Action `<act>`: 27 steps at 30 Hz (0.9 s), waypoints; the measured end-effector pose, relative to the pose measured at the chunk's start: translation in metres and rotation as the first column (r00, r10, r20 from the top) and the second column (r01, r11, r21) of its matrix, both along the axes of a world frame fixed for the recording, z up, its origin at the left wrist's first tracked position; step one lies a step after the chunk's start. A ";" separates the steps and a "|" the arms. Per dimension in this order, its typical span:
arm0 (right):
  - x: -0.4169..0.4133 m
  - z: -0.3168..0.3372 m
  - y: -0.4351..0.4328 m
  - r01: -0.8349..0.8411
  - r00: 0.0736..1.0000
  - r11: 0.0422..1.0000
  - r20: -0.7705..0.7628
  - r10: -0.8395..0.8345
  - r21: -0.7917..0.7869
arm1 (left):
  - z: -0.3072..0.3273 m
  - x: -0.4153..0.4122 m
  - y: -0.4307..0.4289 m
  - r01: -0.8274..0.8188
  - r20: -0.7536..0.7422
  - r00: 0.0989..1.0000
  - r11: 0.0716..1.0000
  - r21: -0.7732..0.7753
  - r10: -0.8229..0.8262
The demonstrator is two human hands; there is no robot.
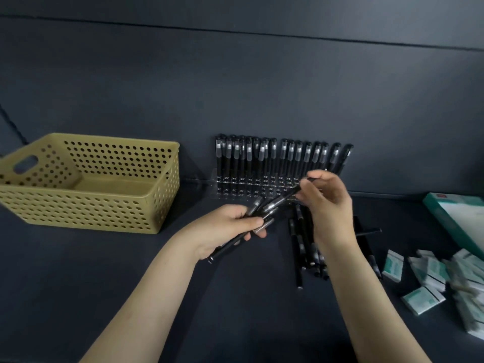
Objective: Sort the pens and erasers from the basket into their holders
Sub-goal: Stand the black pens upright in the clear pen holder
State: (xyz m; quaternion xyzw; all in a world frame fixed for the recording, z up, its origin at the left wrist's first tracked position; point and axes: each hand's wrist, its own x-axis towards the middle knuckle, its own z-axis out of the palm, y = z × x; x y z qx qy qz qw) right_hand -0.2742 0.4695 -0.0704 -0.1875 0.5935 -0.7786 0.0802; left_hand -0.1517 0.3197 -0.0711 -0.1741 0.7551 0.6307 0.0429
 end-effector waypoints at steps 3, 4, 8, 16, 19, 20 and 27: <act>-0.002 0.008 0.002 0.103 0.993 0.976 0.082 -0.089 -0.191 | 0.002 0.002 -0.007 -0.065 -0.003 0.998 0.988 0.140 0.066; -0.001 0.011 0.003 0.131 0.990 0.970 0.080 -0.117 -0.207 | 0.002 0.001 -0.009 -0.110 -0.001 0.994 0.966 0.234 0.113; 0.003 0.017 -0.001 0.161 0.987 0.979 0.039 -0.157 -0.126 | 0.003 -0.001 -0.016 -0.243 0.039 0.964 0.805 0.542 0.264; 0.018 0.006 -0.004 -0.049 0.994 0.998 0.095 0.046 0.027 | -0.008 -0.006 -0.025 -0.284 0.044 0.938 0.688 0.667 0.345; 0.020 0.002 -0.004 -0.096 0.991 0.993 0.098 0.089 0.073 | -0.009 -0.008 -0.026 -0.292 0.042 0.932 0.677 0.675 0.360; 0.020 0.001 -0.005 -0.105 0.990 0.991 0.099 0.097 0.081 | -0.009 -0.008 -0.027 -0.290 0.035 0.931 0.679 0.674 0.363; 0.017 0.004 -0.014 -0.126 0.988 0.985 0.101 0.115 0.118 | -0.011 -0.008 -0.031 -0.288 -0.008 0.922 0.701 0.652 0.386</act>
